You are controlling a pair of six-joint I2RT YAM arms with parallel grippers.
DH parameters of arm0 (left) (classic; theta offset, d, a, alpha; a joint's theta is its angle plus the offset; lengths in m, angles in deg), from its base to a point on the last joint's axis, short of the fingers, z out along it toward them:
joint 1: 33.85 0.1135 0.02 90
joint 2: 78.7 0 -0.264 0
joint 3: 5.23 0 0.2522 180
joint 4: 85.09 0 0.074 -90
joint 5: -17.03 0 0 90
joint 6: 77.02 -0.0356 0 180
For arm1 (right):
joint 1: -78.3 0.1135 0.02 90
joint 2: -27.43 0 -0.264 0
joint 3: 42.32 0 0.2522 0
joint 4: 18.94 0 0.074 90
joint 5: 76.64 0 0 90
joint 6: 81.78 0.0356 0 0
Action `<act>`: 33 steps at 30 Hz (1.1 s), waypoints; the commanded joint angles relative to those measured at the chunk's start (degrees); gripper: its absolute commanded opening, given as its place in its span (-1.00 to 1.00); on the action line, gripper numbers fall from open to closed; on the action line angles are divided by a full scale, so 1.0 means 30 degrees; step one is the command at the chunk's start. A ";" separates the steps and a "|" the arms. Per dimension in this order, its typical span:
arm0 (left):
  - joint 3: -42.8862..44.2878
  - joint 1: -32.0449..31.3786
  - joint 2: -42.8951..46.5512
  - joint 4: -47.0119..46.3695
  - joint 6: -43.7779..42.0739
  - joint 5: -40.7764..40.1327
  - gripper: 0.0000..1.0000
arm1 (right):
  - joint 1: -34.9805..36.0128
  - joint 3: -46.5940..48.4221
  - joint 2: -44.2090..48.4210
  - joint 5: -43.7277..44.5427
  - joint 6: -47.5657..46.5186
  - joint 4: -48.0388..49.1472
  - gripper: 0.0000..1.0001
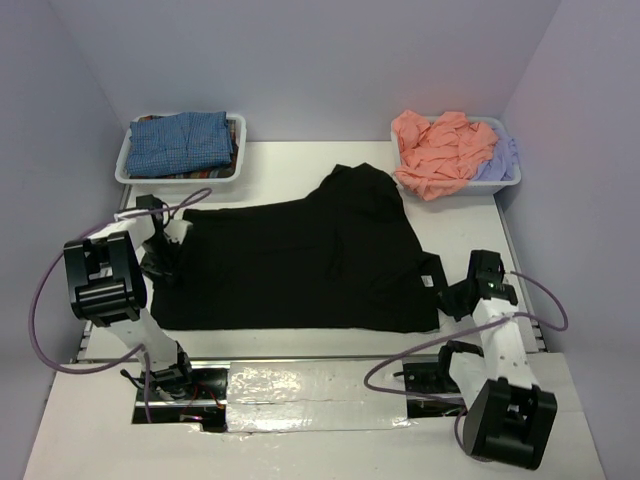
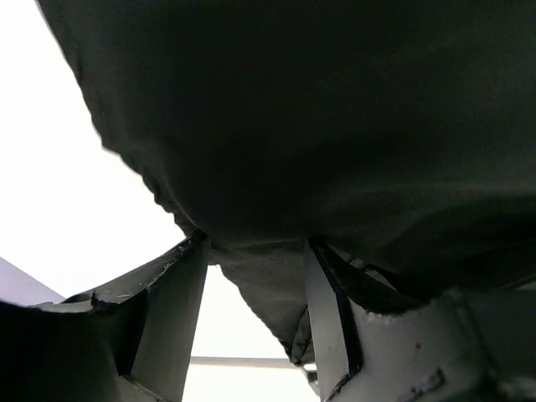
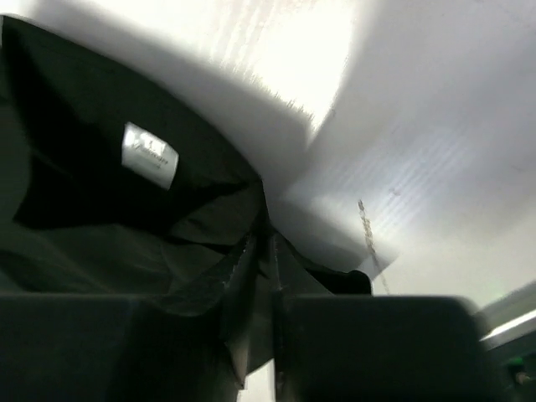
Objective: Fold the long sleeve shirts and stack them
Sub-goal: Fold the shirt
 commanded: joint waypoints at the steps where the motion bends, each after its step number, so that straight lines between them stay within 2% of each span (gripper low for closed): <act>1: 0.1780 0.0140 -0.0887 -0.1290 0.0037 0.1424 0.24 | -0.0140 0.0838 0.1801 0.0822 0.0397 -0.1790 -0.59; 2: 0.2336 0.0315 -0.0946 -0.0850 0.0124 0.1690 0.25 | -0.0140 0.1275 0.2356 0.0852 0.0222 -0.2169 -0.22; 4: 0.3773 0.0608 -0.1062 0.0731 0.0155 0.2448 0.28 | -0.0169 0.1746 0.2624 0.0968 0.0045 -0.2756 0.12; 5: 0.4183 0.0928 -0.1093 0.1316 0.0068 0.2571 0.82 | -0.0140 0.2126 0.2683 0.1172 0.0015 -0.3542 0.41; 7: 0.4831 0.1252 -0.1180 0.2870 -0.0456 0.2572 0.99 | -0.0169 0.2246 0.2743 0.1117 -0.0188 -0.3930 0.52; 8: 0.4832 0.1515 -0.1152 0.3252 -0.0664 0.2398 0.99 | -0.0169 0.2131 0.2685 0.1058 -0.0190 -0.4192 0.77; 13: 0.2669 0.1928 0.0075 0.4135 -0.1660 0.2074 0.99 | -0.0140 0.0551 0.1925 -0.0697 -0.0483 -0.2705 0.79; 19: -0.0409 0.2133 0.0635 0.3550 -0.1983 0.1957 0.97 | -0.0140 -0.1033 -0.0185 -0.1579 -0.0833 0.0108 0.62; 21: -0.1055 0.2133 0.0811 0.3432 -0.2130 0.2595 0.96 | -0.0140 -0.1180 -0.0479 -0.1638 -0.1097 0.0345 0.49; 24: -0.1437 0.2104 0.0813 0.3022 -0.1955 0.3826 0.90 | -0.0111 -0.1561 -0.0597 -0.1901 -0.1303 0.1106 0.11; 25: -0.1496 0.2075 0.0637 0.2905 -0.1839 0.3977 0.80 | -0.0140 -0.1649 -0.0626 -0.1960 -0.1304 0.1282 -0.01; 26: -0.1641 0.2103 0.0433 0.2846 -0.1809 0.4123 0.74 | -0.0111 -0.1708 -0.0801 -0.1960 -0.1304 0.1429 -0.31; 28: -0.1963 0.2074 -0.0123 0.2788 -0.1896 0.4212 0.59 | -0.0111 -0.1621 -0.0890 -0.1931 -0.1333 0.1402 -0.62; 29: -0.2574 0.2074 -0.0126 0.2642 -0.1925 0.4184 0.44 | -0.0111 -0.1650 -0.0832 -0.1989 -0.1333 0.1343 -0.91; 30: -0.2928 0.2074 -0.0010 0.2350 -0.2128 0.4212 0.25 | -0.0111 -0.1621 -0.0745 -0.2077 -0.1246 0.1314 -1.00; 31: -0.3280 0.2103 0.0136 0.2174 -0.2188 0.4242 -0.07 | -0.0111 -0.1592 -0.0599 -0.2049 -0.1129 0.0936 -1.00; 33: -0.4043 0.2075 0.0603 0.1764 -0.2481 0.4126 -0.28 | -0.0140 -0.1504 0.0045 -0.1903 -0.0719 0.0321 -1.00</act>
